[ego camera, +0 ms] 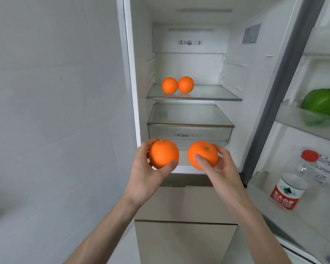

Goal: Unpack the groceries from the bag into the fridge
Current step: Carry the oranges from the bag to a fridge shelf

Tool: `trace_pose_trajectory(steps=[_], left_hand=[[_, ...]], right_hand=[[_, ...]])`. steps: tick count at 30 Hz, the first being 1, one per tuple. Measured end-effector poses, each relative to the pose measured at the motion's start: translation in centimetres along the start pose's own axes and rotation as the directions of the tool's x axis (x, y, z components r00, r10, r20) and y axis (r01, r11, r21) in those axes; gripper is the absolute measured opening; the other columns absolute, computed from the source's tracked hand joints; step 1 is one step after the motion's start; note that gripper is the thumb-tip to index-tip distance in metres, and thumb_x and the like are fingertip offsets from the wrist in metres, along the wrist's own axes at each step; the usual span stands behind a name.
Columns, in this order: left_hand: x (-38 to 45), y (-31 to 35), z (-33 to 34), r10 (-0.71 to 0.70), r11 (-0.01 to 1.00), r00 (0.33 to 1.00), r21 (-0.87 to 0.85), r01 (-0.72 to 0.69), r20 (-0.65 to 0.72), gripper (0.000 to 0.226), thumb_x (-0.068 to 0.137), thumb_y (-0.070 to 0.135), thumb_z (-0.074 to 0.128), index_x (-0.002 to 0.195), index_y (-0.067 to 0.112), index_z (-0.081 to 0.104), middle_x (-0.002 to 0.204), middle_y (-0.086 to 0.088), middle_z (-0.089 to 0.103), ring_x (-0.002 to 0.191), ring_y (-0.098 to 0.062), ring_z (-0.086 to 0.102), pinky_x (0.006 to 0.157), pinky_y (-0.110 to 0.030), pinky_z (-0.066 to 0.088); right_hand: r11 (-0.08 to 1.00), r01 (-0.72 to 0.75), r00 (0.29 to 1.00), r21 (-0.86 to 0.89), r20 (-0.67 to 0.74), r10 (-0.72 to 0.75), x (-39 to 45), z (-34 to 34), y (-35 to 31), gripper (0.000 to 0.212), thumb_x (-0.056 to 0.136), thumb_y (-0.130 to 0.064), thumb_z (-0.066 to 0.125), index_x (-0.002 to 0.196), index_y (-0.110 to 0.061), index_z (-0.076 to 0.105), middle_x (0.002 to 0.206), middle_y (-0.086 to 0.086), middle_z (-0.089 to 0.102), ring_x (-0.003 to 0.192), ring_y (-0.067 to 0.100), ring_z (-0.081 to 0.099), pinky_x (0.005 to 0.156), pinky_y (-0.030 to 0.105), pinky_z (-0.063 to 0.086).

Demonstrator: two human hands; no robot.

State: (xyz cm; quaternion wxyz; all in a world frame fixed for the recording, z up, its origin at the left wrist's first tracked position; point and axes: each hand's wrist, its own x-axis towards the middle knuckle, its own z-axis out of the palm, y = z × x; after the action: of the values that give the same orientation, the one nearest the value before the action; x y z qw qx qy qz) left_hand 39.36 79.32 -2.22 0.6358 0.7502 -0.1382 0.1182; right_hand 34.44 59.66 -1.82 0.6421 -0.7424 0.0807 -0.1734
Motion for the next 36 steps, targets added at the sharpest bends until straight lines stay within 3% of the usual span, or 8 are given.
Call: trace_pose_trajectory(steps=[6,9,12,15,21,24,31,36], left_hand=[[8.6,1.4,4.4,0.095,0.994,0.995,0.049,-0.094,-0.026,0.065,0.076,0.033,0.092,0.128,0.041,0.053,0.126,0.018,0.058,0.112,-0.005,0.060,0.085,-0.019,0.053],[13.0,2.5,6.2,0.162,0.984,0.986,0.086,-0.159,-0.040,0.065,0.075,0.036,0.091,0.129,0.042,0.053,0.127,0.014,0.059,0.119,-0.013,0.057,0.092,-0.027,0.051],[17.1,3.4,7.9,0.206,0.977,0.978,0.067,-0.205,-0.021,0.061,0.078,0.032,0.089,0.127,0.040,0.053,0.122,0.017,0.060,0.113,-0.003,0.059,0.090,-0.023,0.050],[21.0,3.7,9.3,0.234,0.969,0.972,0.079,-0.233,-0.006,0.065,0.077,0.034,0.090,0.128,0.039,0.051,0.128,0.011,0.057,0.113,-0.004,0.059,0.089,-0.021,0.049],[28.2,2.7,11.9,0.327,0.923,0.944,0.197,-0.331,0.052,0.075,0.068,0.043,0.090,0.133,0.030,0.054,0.130,0.006,0.053,0.115,-0.012,0.059,0.100,-0.035,0.054],[31.2,2.9,13.0,0.413,0.851,0.903,0.305,-0.428,0.114,0.072,0.073,0.040,0.089,0.134,0.025,0.054,0.128,0.005,0.053,0.113,-0.013,0.056,0.099,-0.028,0.048],[36.7,2.6,16.7,0.602,0.505,0.777,0.666,-0.550,0.185,0.069,0.076,0.064,0.070,0.133,0.025,0.059,0.122,0.002,0.066,0.112,-0.027,0.057,0.094,-0.040,0.034],[39.0,1.5,19.0,0.648,0.380,0.733,0.745,-0.548,0.209,0.065,0.075,0.070,0.063,0.116,0.019,0.066,0.104,-0.001,0.073,0.101,-0.031,0.060,0.088,-0.041,0.031]], right_hand=[[0.997,0.076,0.996,-0.027,-0.047,-0.078,8.9,-2.4,-0.9,0.038,0.084,-0.056,0.075,0.115,-0.039,0.060,0.113,-0.018,0.069,0.106,-0.004,0.063,0.091,0.026,0.047],[0.988,0.136,0.987,-0.076,-0.071,-0.141,12.6,-3.1,-1.9,0.043,0.084,-0.057,0.075,0.122,-0.040,0.061,0.114,-0.019,0.067,0.104,-0.008,0.061,0.084,0.020,0.044],[0.975,0.196,0.973,-0.102,-0.105,-0.206,16.0,-3.4,-2.9,0.052,0.085,-0.058,0.073,0.131,-0.042,0.056,0.117,-0.024,0.063,0.109,-0.006,0.058,0.085,0.020,0.043],[0.969,0.223,0.957,-0.105,-0.168,-0.238,19.1,-3.4,-3.8,0.048,0.084,-0.057,0.075,0.126,-0.040,0.058,0.113,-0.025,0.064,0.107,-0.009,0.058,0.083,0.018,0.043],[0.962,0.236,0.924,-0.139,-0.275,-0.266,24.9,-3.5,-4.6,0.044,0.084,-0.054,0.076,0.120,-0.036,0.059,0.112,-0.020,0.064,0.105,-0.008,0.058,0.080,0.018,0.043],[0.968,0.216,0.914,-0.129,-0.323,-0.247,27.9,-3.9,-5.0,0.043,0.084,-0.053,0.076,0.120,-0.035,0.061,0.111,-0.017,0.066,0.102,-0.001,0.062,0.081,0.023,0.048],[0.932,0.193,0.842,-0.306,-0.436,-0.317,33.3,-5.6,-4.9,0.044,0.086,-0.056,0.074,0.120,-0.033,0.059,0.108,-0.019,0.063,0.100,-0.002,0.060,0.076,0.018,0.045],[0.852,0.149,0.795,-0.501,-0.452,-0.405,36.2,-6.2,-3.9,0.048,0.085,-0.057,0.071,0.120,-0.027,0.059,0.117,-0.005,0.059,0.110,0.019,0.060,0.095,0.042,0.052]])
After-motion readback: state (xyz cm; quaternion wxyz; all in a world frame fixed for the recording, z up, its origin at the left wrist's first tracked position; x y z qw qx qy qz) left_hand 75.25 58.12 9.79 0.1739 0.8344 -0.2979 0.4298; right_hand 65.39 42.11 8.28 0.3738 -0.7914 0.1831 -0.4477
